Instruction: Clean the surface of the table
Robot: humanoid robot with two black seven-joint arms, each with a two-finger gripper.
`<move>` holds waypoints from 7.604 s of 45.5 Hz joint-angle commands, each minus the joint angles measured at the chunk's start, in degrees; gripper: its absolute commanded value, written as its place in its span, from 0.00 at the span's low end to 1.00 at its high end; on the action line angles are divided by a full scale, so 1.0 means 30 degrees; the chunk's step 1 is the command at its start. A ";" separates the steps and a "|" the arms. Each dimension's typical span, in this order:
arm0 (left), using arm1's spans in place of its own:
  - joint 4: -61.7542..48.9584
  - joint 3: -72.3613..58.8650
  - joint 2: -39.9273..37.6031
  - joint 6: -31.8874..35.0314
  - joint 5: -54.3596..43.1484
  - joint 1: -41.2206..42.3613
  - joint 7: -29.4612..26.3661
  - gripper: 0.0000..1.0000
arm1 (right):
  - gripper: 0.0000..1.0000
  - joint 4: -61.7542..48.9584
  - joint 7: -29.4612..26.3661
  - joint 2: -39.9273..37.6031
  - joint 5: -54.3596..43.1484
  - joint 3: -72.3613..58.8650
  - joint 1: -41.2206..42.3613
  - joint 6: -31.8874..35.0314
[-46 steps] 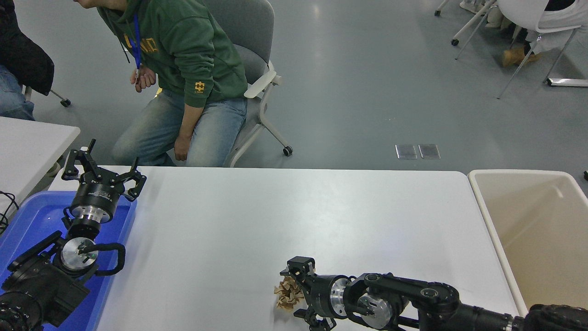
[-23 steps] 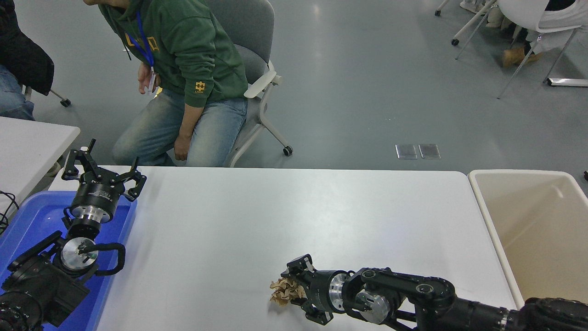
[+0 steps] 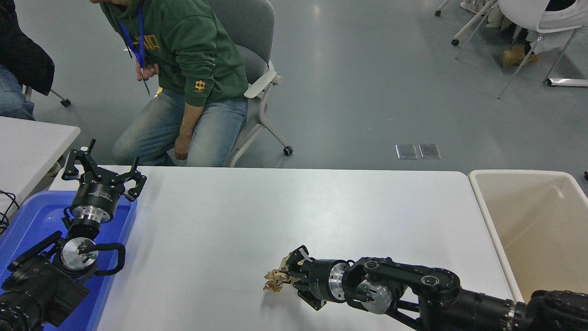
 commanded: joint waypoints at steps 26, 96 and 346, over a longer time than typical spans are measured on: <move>0.0000 0.0000 -0.0006 0.0000 0.0000 -0.0006 0.0000 1.00 | 0.00 0.7024 -0.0084 -0.7311 0.0892 0.1447 0.0120 0.0172; 0.0000 0.0000 -0.0006 0.0000 0.0000 -0.0006 0.0000 1.00 | 0.00 0.3544 0.5451 -2.1641 0.9096 0.8391 -0.5386 0.7553; 0.0000 0.0000 -0.0006 0.0000 0.0000 -0.0006 0.0000 1.00 | 1.00 -0.7883 1.4154 0.0448 -0.0220 1.5041 -0.3835 0.3307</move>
